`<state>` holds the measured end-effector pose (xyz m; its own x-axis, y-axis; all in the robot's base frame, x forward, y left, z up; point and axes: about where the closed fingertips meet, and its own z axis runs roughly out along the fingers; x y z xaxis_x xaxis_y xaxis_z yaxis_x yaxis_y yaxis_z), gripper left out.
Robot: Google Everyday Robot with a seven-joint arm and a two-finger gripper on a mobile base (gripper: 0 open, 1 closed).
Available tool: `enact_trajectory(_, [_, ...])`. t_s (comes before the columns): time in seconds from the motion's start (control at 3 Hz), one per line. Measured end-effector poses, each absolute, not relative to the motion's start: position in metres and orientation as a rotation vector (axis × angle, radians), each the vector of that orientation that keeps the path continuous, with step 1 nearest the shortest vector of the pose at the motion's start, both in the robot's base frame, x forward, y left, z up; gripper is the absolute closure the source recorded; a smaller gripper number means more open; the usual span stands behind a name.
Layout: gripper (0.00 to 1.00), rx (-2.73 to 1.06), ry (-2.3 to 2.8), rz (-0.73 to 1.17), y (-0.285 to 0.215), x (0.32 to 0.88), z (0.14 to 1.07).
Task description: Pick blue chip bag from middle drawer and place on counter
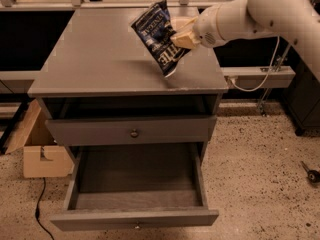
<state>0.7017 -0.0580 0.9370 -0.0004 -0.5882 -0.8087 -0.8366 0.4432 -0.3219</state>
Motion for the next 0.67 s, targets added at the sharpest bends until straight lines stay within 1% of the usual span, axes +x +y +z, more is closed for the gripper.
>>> enact_trajectory(0.33, [1.00, -1.227, 1.815, 0.327, -0.049, 0.732, 0.917])
enact_trajectory(0.67, [0.81, -1.217, 1.935, 0.330, -0.036, 0.754, 0.899])
